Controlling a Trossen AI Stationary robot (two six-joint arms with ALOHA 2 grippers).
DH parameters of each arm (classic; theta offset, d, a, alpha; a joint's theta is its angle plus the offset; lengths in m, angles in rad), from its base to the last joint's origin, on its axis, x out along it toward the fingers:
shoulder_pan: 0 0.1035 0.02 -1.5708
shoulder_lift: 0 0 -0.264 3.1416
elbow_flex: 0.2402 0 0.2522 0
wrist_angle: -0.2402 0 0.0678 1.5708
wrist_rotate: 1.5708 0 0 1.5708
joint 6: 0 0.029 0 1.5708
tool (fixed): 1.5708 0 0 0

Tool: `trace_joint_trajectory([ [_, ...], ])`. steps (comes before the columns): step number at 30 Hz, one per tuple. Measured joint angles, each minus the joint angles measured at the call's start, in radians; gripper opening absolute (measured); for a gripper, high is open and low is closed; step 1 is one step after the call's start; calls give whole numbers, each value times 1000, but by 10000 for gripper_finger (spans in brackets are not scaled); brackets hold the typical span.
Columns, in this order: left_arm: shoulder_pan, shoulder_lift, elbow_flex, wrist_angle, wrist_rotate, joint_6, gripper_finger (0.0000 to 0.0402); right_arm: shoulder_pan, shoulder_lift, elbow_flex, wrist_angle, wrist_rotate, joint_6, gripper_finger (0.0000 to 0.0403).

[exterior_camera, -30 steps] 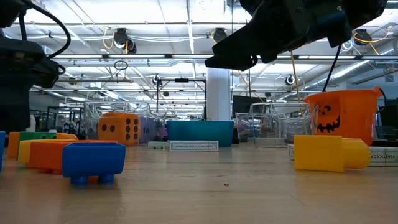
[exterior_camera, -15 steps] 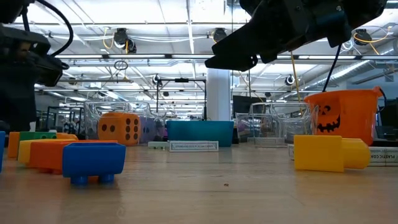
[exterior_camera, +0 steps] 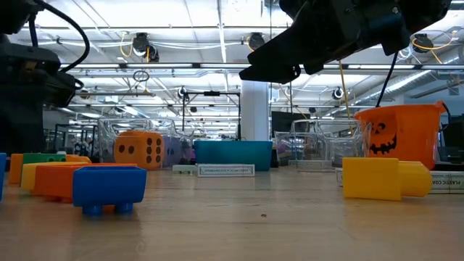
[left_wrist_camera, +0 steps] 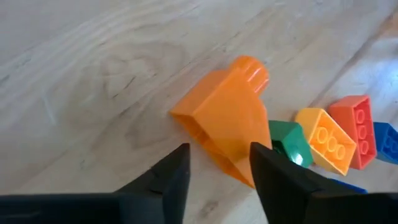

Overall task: Pick & Place Toys
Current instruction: Put the orange game piece into the blue bin

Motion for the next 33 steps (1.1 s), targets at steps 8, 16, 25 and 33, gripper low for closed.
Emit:
trace_joint_trajectory([
  [8, 0, 24, 0, 68, 1, 8, 236, 0, 0, 0, 0, 0, 0, 348],
  [16, 0, 104, 0, 150, 17, 13, 224, 0, 0, 0, 0, 0, 0, 348],
  [25, 1, 186, 1, 277, 37, 40, 157, 0, 0, 0, 0, 0, 0, 348],
  [33, 2, 178, 0, 297, 22, 76, 81, 0, 0, 0, -1, 2, -1, 348],
])
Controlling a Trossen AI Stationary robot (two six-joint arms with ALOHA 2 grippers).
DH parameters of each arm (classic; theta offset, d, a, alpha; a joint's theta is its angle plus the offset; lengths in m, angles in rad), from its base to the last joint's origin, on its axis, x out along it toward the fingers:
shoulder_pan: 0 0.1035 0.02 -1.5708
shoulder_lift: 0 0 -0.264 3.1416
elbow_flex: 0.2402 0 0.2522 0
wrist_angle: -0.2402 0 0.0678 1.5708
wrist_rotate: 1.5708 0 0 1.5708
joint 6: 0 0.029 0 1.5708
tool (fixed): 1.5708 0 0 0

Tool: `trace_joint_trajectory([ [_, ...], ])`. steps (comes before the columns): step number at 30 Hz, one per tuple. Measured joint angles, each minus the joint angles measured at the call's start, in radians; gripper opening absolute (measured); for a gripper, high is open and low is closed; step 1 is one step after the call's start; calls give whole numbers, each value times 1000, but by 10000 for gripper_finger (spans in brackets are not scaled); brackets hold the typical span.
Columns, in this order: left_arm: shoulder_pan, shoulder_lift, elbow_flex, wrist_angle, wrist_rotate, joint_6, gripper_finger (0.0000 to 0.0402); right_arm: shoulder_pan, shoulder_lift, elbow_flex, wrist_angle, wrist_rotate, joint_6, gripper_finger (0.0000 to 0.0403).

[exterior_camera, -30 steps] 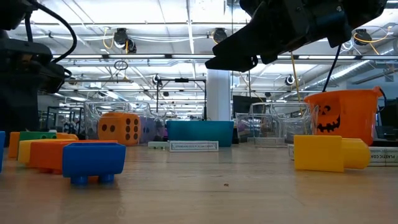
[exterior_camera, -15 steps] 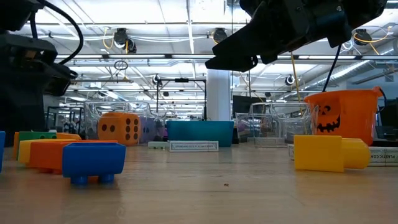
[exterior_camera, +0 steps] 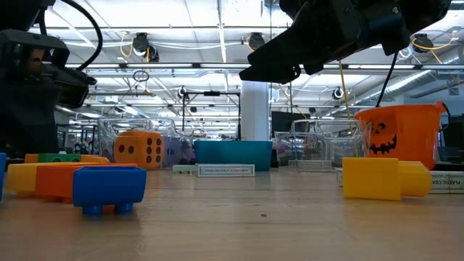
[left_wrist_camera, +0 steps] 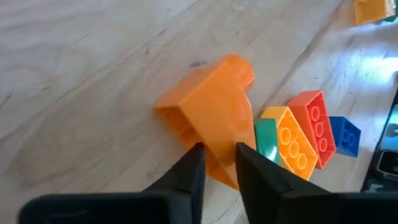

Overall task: Pick & Place Toys
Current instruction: Put the orange game piece into the blue bin

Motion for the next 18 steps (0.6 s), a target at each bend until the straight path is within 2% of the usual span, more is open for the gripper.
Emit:
trace_joint_trajectory([
  [8, 2, 0, 0, 21, -42, 54, 5, 0, 0, 0, 0, 0, -2, 348],
  [14, 17, 0, 0, 23, -39, 100, 5, 0, 0, 0, 0, 1, -3, 348],
  [18, 65, -16, 0, 16, 44, 188, 10, 0, 0, 0, 0, 1, -3, 348],
])
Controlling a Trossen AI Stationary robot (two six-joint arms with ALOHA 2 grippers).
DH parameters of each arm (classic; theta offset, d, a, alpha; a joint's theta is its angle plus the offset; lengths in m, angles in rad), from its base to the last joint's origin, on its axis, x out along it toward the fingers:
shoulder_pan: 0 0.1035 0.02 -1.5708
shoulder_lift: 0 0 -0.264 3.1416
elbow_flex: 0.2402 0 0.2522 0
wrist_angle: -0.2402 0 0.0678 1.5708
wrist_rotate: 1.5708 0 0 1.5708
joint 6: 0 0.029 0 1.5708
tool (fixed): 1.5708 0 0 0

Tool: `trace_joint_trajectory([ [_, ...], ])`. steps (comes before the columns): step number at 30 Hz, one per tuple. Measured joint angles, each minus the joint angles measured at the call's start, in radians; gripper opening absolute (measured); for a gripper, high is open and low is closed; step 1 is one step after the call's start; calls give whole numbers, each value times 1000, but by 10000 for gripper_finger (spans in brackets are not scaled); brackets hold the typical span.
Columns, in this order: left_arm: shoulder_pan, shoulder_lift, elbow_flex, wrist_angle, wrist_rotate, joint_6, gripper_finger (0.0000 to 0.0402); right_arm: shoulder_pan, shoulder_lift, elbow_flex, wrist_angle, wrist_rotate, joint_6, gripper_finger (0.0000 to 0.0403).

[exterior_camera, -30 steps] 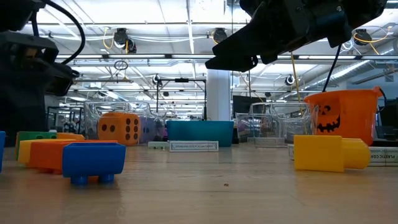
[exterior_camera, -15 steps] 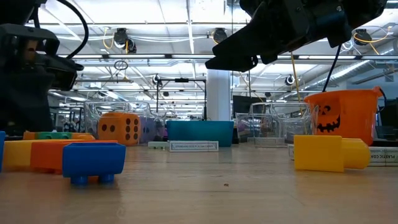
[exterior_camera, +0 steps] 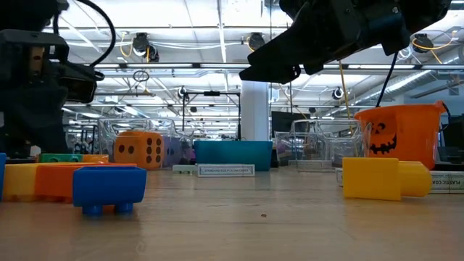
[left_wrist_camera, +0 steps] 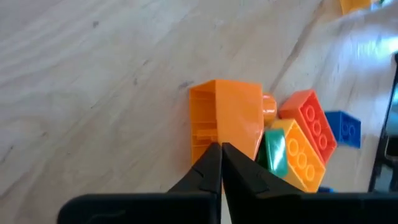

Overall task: Pick & Place Toys
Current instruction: Put the orange game piece into the blue bin

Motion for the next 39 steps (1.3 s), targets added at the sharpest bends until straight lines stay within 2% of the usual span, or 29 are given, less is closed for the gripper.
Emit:
trace_joint_trajectory([
  [7, 126, -78, -2, -2, 246, 147, 47, 0, 0, 0, 0, 0, -15, 348],
  [10, 173, -124, -2, -1, 303, 187, 55, 0, 0, 0, 0, 0, -17, 348],
  [12, 192, -156, -2, 3, 306, 223, 57, 0, 0, 0, 0, 0, -19, 348],
  [17, 179, -195, 5, 71, 268, 338, 58, 0, 0, 0, 0, 0, -25, 348],
  [21, 127, -195, 76, 20, 216, 407, 58, 0, 0, 0, 0, 0, -40, 348],
  [25, 62, -170, 213, -231, 94, 423, 58, 0, 0, 0, 0, 0, -41, 348],
  [28, 4, -124, 331, -469, -45, 370, 58, 0, 0, 0, 0, 0, -41, 348],
  [31, -53, -42, 412, -611, -136, 317, 58, 0, 0, 0, 0, 0, -33, 348],
  [35, -100, 98, 477, -630, -117, 310, 58, 0, 0, 0, 0, 0, -25, 348],
  [39, -102, 234, 546, -699, -79, 305, 58, 0, 0, 0, 0, 0, -23, 348],
])
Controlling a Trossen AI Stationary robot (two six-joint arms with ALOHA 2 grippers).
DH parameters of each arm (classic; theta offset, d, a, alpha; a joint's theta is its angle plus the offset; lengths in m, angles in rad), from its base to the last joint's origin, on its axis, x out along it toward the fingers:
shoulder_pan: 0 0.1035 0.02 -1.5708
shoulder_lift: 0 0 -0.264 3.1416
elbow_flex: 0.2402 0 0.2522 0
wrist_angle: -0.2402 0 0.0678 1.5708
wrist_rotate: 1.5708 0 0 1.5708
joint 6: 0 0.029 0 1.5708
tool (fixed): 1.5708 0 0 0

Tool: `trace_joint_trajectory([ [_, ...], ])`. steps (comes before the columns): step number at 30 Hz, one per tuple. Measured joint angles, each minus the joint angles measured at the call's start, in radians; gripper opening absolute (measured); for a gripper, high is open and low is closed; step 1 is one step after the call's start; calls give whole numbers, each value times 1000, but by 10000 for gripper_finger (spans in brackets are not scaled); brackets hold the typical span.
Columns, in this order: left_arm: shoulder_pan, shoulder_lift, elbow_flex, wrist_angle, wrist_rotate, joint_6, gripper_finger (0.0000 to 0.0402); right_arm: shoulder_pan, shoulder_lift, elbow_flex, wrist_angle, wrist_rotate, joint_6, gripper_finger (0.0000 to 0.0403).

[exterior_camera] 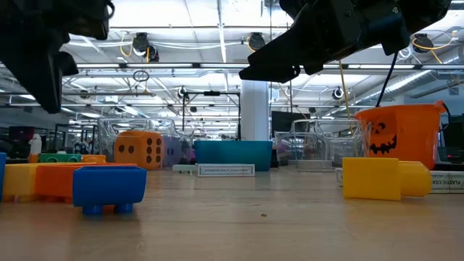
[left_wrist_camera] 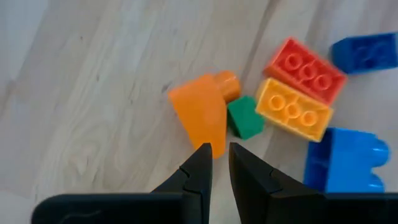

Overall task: Pick & Place Toys
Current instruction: Put the orange game piece into the blue bin

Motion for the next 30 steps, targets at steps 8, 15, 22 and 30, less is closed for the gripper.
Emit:
trace_joint_trajectory([
  [8, 0, 170, 129, -113, 4, 204, 58, 0, 0, 0, -7, 0, 0, 348],
  [15, 17, 190, 169, -149, -66, 521, 58, 0, 0, 0, -14, 0, -2, 348],
  [22, 80, 189, 169, -139, -19, 616, 58, 0, 0, 0, -23, 0, -3, 348],
  [30, 149, 189, 168, -104, 121, 760, 106, 0, 0, 0, -23, 0, -4, 348],
])
